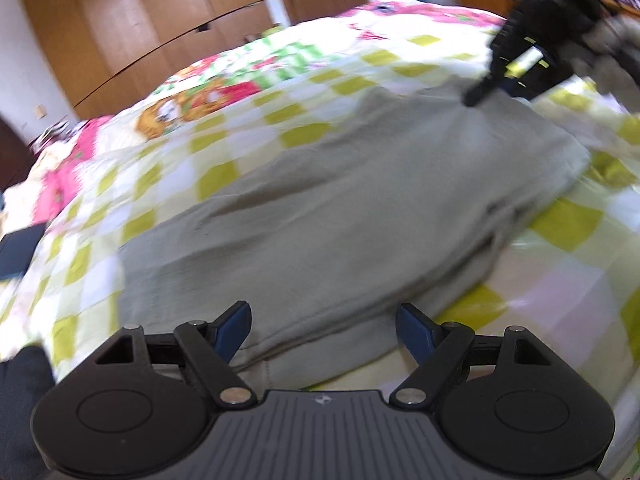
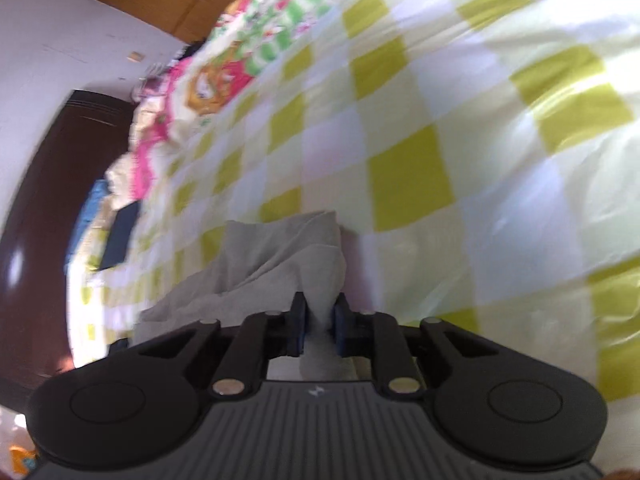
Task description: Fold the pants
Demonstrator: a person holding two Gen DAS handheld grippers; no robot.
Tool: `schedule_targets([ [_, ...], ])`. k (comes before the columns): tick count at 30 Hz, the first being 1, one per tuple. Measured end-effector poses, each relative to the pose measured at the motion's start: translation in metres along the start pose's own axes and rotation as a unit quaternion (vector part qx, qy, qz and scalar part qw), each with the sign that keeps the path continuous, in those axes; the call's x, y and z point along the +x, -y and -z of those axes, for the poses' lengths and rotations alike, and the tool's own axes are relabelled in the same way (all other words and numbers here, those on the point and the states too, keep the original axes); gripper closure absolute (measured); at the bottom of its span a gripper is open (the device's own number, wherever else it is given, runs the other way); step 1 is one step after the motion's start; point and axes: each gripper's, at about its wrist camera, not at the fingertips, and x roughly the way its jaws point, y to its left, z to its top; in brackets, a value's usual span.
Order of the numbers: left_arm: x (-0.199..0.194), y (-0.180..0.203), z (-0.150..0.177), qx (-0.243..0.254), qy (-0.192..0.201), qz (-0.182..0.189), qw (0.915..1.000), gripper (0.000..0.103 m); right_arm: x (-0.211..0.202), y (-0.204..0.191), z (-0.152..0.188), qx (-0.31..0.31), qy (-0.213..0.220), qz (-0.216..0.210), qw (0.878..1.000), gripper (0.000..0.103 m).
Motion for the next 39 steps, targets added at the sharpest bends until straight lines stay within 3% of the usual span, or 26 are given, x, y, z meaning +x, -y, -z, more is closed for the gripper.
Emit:
schedule_targets([
  [2,-0.005,0.011,-0.005,0.012,0.013,0.006,0.9998,0.011,-0.015,-0.001,0.006,-0.029,0.025,0.032,0.999,0.081],
  [6,-0.011,0.029,-0.010,0.026,0.026,0.036,0.9987,0.011,-0.058,-0.011,0.044,-0.096,0.060,0.050,0.992,0.076],
  [10,-0.006,0.040,-0.016,0.019,0.029,0.040,0.9986,0.011,-0.077,-0.023,0.100,-0.141,0.042,0.030,0.989,0.066],
  [13,-0.006,0.049,-0.022,0.040,0.045,0.028,0.9978,0.011,-0.073,-0.040,0.135,-0.191,0.044,0.046,0.980,0.065],
  [16,-0.004,0.053,-0.028,0.062,0.043,0.013,0.9971,0.011,-0.062,-0.051,0.154,-0.203,0.039,0.034,0.978,0.064],
  [20,-0.014,0.046,-0.027,0.073,0.049,0.001,0.9961,0.011,-0.053,-0.055,0.166,-0.209,0.033,0.030,0.977,0.064],
  [23,-0.020,0.036,-0.024,0.069,0.040,0.017,0.9967,0.011,-0.051,-0.052,0.168,-0.200,0.032,0.021,0.979,0.060],
  [27,0.000,0.040,-0.026,0.097,0.032,-0.037,0.9941,0.011,-0.050,-0.050,0.170,-0.187,0.032,0.016,0.982,0.059],
  [29,0.007,0.043,-0.030,0.101,0.031,-0.031,0.9939,0.011,-0.052,-0.054,0.172,-0.192,0.037,0.019,0.981,0.059],
  [34,0.010,0.063,-0.030,0.177,0.052,-0.047,0.9818,0.011,-0.058,-0.062,0.173,-0.221,0.059,0.030,0.973,0.059],
  [39,0.013,0.064,-0.039,0.185,0.071,-0.052,0.9788,0.016,-0.053,-0.075,0.176,-0.260,0.069,0.050,0.962,0.059],
])
